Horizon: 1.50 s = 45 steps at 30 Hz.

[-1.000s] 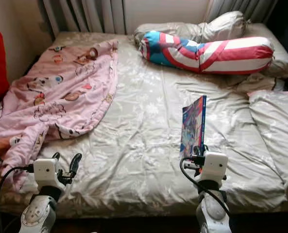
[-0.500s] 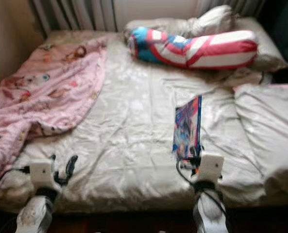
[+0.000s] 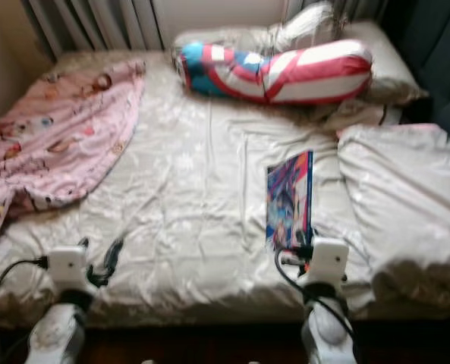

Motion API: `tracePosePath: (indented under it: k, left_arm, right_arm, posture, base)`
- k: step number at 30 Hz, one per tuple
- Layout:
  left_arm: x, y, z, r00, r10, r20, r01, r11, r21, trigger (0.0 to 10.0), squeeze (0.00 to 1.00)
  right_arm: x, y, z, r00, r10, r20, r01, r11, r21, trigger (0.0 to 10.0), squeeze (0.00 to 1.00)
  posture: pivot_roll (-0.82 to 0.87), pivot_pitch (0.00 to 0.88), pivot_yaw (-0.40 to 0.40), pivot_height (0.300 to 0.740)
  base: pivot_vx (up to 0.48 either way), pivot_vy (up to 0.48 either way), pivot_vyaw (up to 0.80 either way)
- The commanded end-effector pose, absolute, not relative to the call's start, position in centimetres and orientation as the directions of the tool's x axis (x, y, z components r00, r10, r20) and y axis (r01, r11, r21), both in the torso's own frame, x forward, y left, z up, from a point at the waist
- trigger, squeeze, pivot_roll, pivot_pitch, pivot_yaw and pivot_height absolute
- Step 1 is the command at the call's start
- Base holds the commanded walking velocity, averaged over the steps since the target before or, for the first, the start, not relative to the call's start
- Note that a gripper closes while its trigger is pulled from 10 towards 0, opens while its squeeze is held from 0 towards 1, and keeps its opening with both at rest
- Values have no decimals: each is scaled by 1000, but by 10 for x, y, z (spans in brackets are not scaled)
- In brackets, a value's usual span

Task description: Clean up the room

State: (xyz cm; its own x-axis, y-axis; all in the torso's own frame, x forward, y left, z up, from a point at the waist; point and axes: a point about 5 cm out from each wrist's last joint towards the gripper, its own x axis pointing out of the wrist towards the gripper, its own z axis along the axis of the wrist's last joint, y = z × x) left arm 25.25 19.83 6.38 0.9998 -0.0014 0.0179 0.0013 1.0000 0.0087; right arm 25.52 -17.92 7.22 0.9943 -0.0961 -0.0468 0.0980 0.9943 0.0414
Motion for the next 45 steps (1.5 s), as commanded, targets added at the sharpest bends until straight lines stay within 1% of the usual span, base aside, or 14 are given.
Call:
tracePosePath:
  k: [1, 22, 35, 45]
  left_arm:
    - [249, 205, 60, 1000, 11, -6, -11, 1000, 25, 10000, 0]
    - [249, 203, 59, 1000, 6, -14, -6, 1000, 0, 10000, 0]
    - [249, 201, 58, 1000, -19, -22, 19, 1000, 1, 10000, 0]
    - [249, 200, 58, 999, -25, -26, 25, 1000, 0, 10000, 0]
  right_arm:
    - [256, -179, 81, 995, -103, -2, 103, 994, 46, 10000, 0]
    - [256, -178, 80, 996, -89, -11, 90, 995, 46, 10000, 0]
    - [256, -178, 79, 995, -95, -12, 95, 994, 44, 10000, 0]
    - [256, -179, 78, 994, -109, -20, 110, 993, 45, 10000, 0]
  posture:
    - [-21, 180, -24, 740]
    - [-23, 186, -26, 740]
    - [-29, 172, -21, 740]
    - [-31, 178, -20, 740]
  base:
    - [0, -315, 0]
    - [0, -14, 0]
    - [0, 0, 0]
    - [256, 0, 0]
